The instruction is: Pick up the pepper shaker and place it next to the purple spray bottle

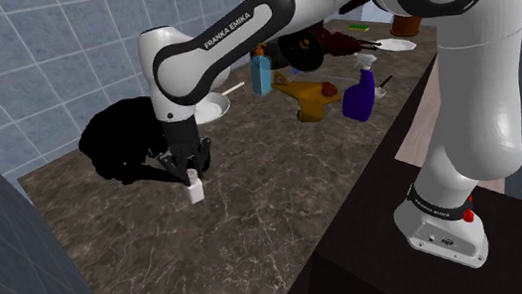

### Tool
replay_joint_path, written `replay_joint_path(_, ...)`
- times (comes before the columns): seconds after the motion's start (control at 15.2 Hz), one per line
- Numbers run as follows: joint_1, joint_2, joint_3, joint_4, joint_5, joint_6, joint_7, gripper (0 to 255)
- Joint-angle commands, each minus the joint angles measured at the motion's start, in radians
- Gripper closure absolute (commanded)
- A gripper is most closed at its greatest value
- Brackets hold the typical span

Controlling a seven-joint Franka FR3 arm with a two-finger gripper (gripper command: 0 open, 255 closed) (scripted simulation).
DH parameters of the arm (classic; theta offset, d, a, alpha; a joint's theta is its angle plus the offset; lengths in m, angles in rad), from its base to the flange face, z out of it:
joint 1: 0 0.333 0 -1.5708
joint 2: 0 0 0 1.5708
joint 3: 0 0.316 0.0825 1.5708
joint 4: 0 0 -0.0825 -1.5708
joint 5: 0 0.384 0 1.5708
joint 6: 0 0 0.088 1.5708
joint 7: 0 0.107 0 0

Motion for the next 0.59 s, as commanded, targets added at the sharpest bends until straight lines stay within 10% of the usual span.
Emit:
replay_joint_path(0.0, -0.002, -0.012, 0.002, 0.008, 0.003, -0.022, 0.001, 255)
replay_joint_path(0.53, -0.006, -0.048, 0.005, 0.068, 0.009, -0.116, 0.013, 255)
